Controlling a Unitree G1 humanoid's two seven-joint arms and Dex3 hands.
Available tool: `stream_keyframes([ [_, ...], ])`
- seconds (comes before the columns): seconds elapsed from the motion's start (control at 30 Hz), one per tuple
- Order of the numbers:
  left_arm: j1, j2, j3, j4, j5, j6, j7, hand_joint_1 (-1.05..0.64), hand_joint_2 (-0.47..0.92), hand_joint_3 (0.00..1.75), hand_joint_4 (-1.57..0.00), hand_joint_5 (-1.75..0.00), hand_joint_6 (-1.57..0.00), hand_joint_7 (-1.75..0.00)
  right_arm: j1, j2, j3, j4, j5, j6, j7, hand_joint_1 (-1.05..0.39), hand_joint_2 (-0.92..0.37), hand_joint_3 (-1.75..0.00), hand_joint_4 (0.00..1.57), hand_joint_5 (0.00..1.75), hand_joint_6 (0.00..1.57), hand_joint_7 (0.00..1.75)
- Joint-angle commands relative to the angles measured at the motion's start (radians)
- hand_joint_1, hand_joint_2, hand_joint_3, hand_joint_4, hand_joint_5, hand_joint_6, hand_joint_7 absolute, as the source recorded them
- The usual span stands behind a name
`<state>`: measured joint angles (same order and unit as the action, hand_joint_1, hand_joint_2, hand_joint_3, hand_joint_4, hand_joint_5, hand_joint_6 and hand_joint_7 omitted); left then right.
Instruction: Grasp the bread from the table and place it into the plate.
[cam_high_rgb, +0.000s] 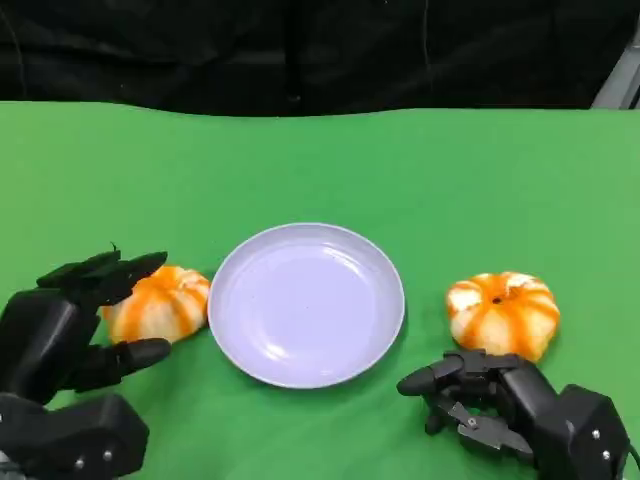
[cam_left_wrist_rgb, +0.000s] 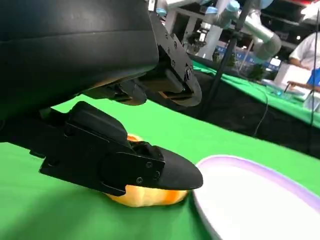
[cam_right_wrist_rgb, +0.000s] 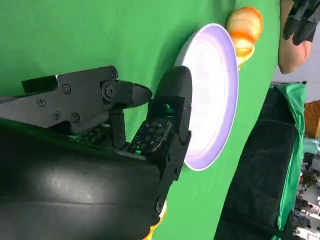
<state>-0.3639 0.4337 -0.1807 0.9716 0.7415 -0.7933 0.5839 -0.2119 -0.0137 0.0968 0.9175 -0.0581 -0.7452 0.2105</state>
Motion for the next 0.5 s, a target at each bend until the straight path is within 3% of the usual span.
stream_keyframes([
  [0.03,-0.024,0.033,-0.039,0.022,0.001,0.029,0.029,-0.82,0.92,0.28,-0.41,0.00,-0.60,-0.02,0.018,-0.017,0.001,0.021,-0.014,0.028,0.001,-0.05,-0.92,-0.34,0.77,1.28,1.06,0.42],
  [0.5,-0.078,0.022,-0.123,0.087,-0.041,0.047,-0.032,-0.86,0.92,0.26,-0.41,0.00,-0.61,-0.01,0.030,-0.018,0.004,-0.001,-0.025,0.030,-0.008,-0.06,-0.92,-0.34,0.77,1.28,1.06,0.41],
])
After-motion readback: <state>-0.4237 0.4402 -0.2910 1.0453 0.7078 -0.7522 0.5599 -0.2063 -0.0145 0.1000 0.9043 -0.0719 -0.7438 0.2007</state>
